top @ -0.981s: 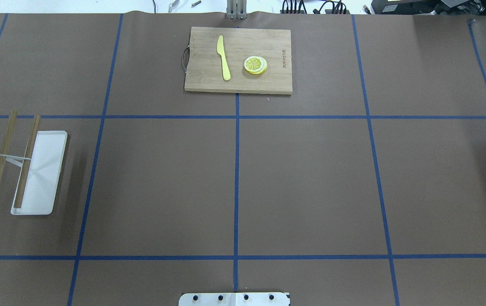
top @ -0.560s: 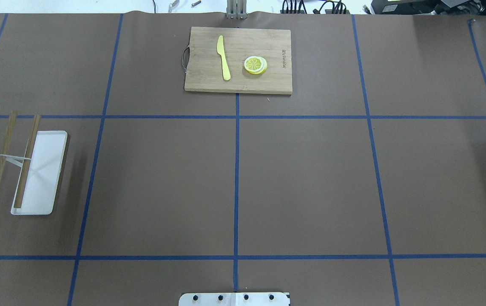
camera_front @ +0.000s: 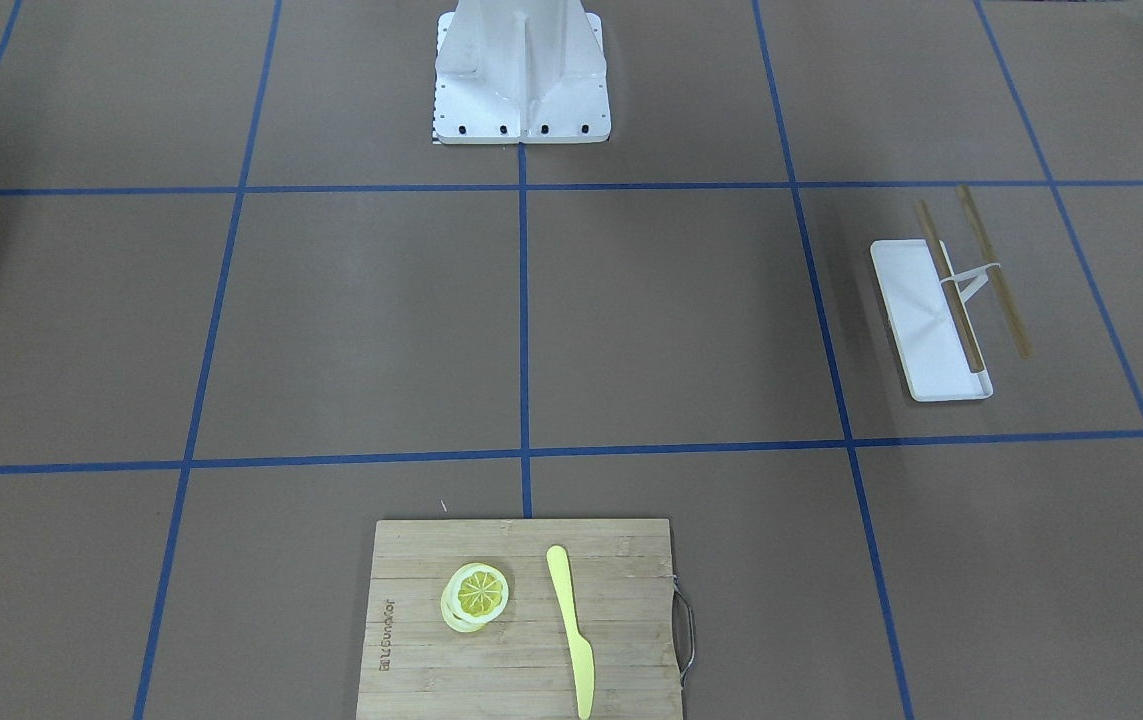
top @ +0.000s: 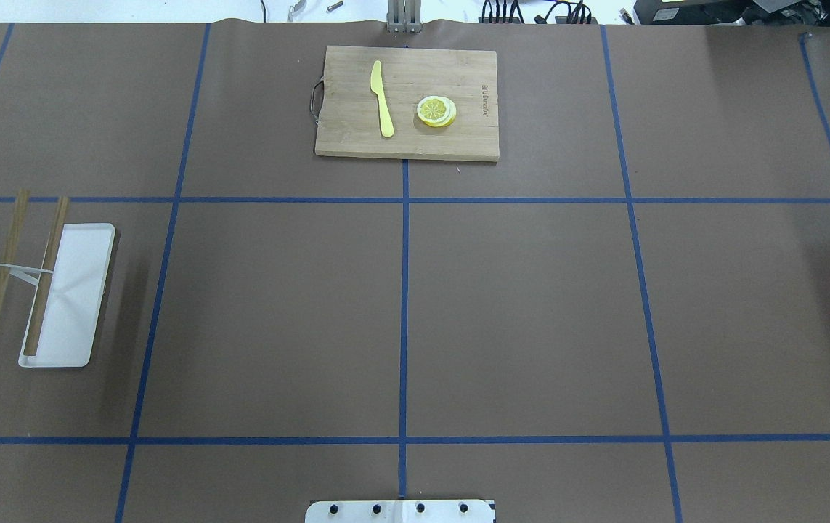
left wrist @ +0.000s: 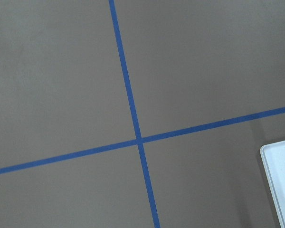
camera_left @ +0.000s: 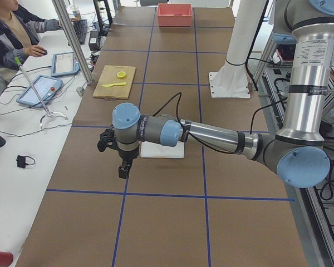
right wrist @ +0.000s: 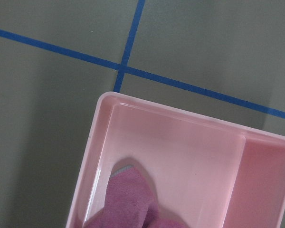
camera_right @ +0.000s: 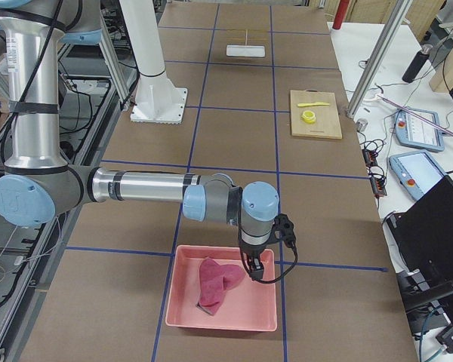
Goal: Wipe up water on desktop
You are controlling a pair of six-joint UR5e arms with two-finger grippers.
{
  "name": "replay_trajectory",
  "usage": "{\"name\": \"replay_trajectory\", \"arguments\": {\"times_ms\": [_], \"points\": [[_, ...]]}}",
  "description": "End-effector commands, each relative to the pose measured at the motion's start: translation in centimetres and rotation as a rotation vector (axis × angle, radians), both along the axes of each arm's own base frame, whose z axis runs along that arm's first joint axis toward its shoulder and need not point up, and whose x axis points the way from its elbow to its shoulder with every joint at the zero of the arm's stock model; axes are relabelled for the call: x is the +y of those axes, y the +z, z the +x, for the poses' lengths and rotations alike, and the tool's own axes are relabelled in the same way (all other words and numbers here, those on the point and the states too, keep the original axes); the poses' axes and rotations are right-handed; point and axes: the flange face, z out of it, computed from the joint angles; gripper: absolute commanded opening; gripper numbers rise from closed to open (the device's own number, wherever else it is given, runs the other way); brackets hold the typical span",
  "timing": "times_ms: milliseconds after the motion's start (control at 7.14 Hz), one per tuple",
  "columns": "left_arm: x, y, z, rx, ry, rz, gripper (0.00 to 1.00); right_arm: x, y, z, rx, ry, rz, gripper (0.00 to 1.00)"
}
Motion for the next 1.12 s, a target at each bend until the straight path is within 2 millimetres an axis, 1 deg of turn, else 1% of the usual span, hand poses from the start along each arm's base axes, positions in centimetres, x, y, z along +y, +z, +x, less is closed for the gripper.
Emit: {"name": "replay_trajectory", "arguments": {"times_ms": [0, 140, 280, 420, 560, 841, 981], "points": [[0.0, 2.0, 0.0, 0.009, 0.001, -0.021, 0.98, -0.2, -0.3, 0.0, 0.0, -0.001, 0.009, 1.0], [0.0, 3.0, 0.1, 0.009, 0.002, -0.044, 0.98, -0.1, -0.6, 0.0, -0.001, 0.0, 0.014, 1.0], [0.1, 4.2, 0.0, 0.016, 0.001, -0.07, 0.98, -0.1, -0.4, 0.0, -0.001, 0.0, 0.008, 1.0], [2.5, 5.0, 0.3, 0.109, 0.013, -0.103, 0.98, -0.2, -0.7, 0.0, -0.001, 0.0, 0.016, 1.0], [3.3, 5.2, 0.3, 0.119, 0.013, -0.112, 0.98, -0.1, -0.5, 0.0, 0.001, 0.0, 0.011, 1.0], [3.3, 6.1, 0.1, 0.081, 0.004, -0.127, 0.98, -0.2, -0.9, 0.0, 0.001, 0.0, 0.019, 1.0], [3.2, 5.9, 0.0, 0.06, 0.002, -0.119, 0.98, -0.2, -0.9, 0.0, 0.001, 0.0, 0.019, 1.0]]}}
